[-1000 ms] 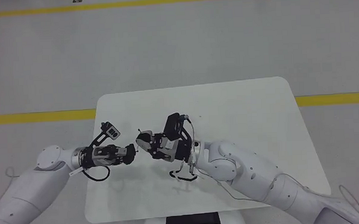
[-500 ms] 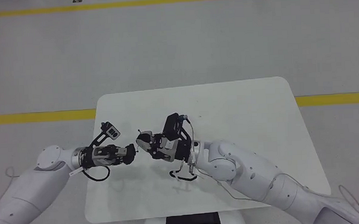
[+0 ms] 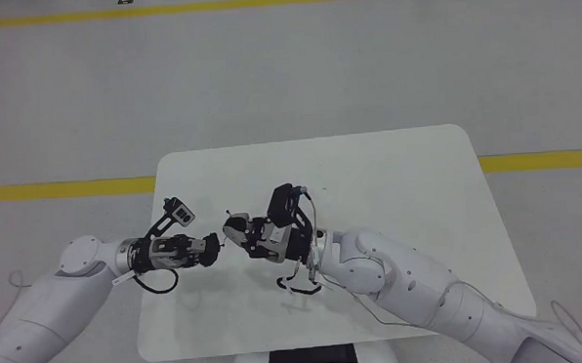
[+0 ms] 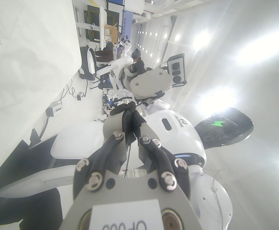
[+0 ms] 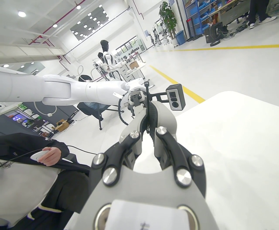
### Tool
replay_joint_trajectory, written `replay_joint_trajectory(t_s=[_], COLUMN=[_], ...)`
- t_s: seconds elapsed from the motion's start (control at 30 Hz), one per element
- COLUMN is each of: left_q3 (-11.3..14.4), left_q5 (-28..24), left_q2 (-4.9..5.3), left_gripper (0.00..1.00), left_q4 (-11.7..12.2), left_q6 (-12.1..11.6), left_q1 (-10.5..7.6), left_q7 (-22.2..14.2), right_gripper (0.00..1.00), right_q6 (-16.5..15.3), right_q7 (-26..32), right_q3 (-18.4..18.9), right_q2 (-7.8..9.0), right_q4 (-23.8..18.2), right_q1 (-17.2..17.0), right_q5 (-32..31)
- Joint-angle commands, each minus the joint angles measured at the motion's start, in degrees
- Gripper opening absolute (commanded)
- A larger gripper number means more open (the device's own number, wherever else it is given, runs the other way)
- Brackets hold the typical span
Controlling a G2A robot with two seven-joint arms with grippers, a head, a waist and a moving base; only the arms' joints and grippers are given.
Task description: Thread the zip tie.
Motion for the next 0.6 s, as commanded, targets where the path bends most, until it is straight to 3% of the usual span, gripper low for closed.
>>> replay_joint_trajectory(t_s=[0.0,0.57], left_q3=[0.0,0.0], left_q5=[0.0,0.0], left_q2=[0.0,0.0], left_gripper=[0.0,0.0], left_q4=[0.0,0.0], left_q6=[0.0,0.0], left_q1=[0.0,0.0], left_q7=[0.0,0.0], right_gripper=[0.0,0.0], right_q6=[0.0,0.0], right_q7=[0.1,1.5], right_q3=[-0.1,-2.6], right_q2=[0.12,0.57], right_q4=[-0.1,0.4], right_q1=[0.1,1.9], right_q5=[0.1,1.5])
